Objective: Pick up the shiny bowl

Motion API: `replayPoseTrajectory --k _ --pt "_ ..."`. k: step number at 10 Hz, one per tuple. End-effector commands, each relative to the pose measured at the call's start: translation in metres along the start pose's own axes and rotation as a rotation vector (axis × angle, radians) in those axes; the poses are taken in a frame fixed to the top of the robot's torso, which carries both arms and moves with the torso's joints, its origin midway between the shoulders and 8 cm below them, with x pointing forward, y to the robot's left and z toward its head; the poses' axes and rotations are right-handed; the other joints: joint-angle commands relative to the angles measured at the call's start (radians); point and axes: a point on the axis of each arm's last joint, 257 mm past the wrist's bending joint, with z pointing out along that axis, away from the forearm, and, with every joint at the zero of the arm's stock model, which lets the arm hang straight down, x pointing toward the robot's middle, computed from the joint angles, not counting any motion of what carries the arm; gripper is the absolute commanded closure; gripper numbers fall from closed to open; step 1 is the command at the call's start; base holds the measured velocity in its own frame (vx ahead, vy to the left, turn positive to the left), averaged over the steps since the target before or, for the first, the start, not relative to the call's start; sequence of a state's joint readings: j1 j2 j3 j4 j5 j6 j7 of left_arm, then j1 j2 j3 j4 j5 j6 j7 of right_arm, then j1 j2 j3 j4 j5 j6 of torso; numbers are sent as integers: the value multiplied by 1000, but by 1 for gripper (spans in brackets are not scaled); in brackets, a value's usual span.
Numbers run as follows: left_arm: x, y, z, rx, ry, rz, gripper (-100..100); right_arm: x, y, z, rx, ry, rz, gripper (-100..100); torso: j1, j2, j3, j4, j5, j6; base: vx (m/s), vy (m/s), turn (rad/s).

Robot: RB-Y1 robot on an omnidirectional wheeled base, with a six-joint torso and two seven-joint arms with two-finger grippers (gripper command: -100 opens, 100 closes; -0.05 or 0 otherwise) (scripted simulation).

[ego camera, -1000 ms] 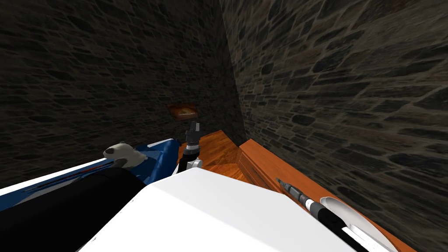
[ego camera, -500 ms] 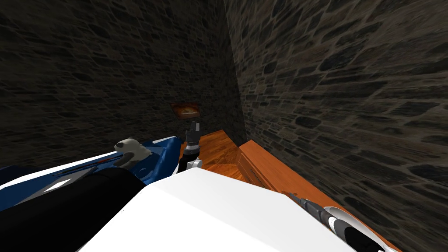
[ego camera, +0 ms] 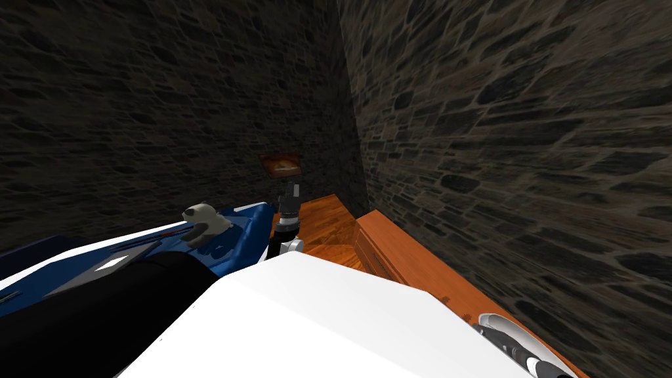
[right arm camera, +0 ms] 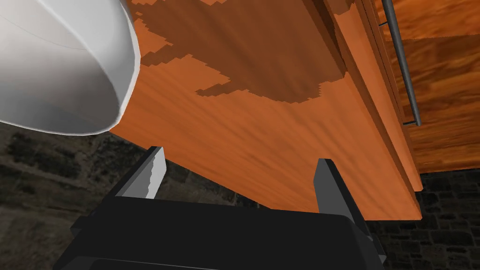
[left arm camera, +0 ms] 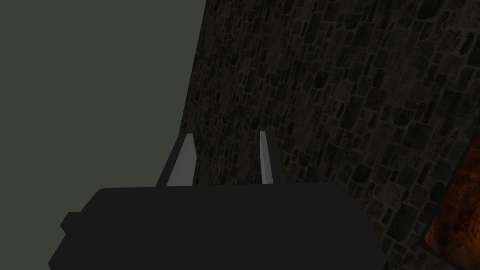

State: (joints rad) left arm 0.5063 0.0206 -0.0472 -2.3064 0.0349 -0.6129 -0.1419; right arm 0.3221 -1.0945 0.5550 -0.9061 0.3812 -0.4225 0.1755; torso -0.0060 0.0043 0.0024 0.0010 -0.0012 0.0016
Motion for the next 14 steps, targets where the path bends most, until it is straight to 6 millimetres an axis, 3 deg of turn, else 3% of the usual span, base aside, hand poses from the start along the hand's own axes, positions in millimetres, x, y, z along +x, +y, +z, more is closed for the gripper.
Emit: replayPoseTrajectory --k 1,2,3,5,7,8,9,12,13,14 --pt "0 0 0 0 0 0 0 16 -9 -4 16 40 -41 -100 0 0 0 0 0 0 -10 -74 32" --pt "0 0 0 0 0 0 0 16 -9 -4 16 40 -41 -100 1 -1 0 0 0 0 1 -56 31" --pt "0 0 0 0 0 0 0 39 -20 -12 32 96 -96 -100 2 -2 -1 0 0 0 -20 -104 79" --pt "0 0 0 0 0 0 0 59 -26 -19 39 144 -140 -100 -2 0 0 0 0 0 -22 -128 67" --pt "0 0 0 0 0 0 0 58 -23 -19 39 141 -138 -100 0 -1 -1 0 0 0 -6 -60 9" --pt "0 0 0 0 0 0 0 59 -24 -19 39 143 -140 0 3 -2 -1 0 1 0 -1 -8 1" --pt "0 0 0 0 0 0 0 65 -18 -13 43 145 -131 -100 5 -2 -1 0 1 0 5 -32 56" --pt "0 0 0 0 0 0 0 72 -12 -7 45 147 -123 -100 2 -3 -2 -1 0 -1 9 -52 67" --pt "0 0 0 0 0 0 0 72 -12 -6 47 148 -123 100 4 -3 -2 -1 1 0 1 -6 -2" --pt "0 0 0 0 0 0 0 72 -12 -6 47 148 -123 100 6 -2 -1 -1 1 0 0 0 0"
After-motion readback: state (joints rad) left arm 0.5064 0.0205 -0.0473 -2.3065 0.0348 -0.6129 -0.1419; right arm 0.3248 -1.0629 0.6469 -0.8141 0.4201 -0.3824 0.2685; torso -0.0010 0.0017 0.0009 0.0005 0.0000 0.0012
